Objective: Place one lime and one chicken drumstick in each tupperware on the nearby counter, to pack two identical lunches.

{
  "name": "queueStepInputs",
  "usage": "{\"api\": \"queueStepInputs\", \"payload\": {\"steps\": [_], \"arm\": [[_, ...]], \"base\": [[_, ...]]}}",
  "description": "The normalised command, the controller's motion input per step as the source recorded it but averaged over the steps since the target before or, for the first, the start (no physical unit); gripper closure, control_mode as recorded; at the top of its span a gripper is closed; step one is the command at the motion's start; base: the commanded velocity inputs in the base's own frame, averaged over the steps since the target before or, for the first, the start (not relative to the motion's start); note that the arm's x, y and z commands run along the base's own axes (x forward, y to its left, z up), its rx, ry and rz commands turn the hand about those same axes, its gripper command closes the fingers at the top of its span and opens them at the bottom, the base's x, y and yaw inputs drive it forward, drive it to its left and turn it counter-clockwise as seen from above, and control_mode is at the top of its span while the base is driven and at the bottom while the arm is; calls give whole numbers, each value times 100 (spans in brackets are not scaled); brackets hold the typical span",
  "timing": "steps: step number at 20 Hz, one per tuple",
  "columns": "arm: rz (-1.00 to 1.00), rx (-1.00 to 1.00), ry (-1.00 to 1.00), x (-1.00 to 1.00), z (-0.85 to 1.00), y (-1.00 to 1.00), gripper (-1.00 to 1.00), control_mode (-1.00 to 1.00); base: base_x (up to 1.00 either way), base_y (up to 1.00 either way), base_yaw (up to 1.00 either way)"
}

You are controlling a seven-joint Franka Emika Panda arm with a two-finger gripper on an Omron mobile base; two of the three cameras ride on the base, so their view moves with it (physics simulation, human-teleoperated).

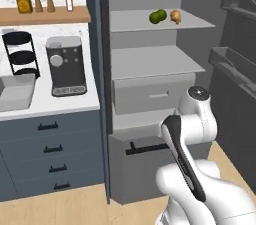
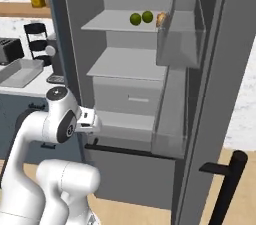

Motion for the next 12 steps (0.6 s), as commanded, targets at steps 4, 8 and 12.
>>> {"api": "queueStepInputs", "payload": {"steps": [4, 8, 12], "arm": [[0, 0, 0, 0, 0, 0, -100, 100], [0, 0, 0, 0, 0, 0, -100, 100], [0, 0, 0, 0, 0, 0, -100, 100]], "base": [[69, -11, 0], [76, -33, 0], [53, -52, 0]]}}
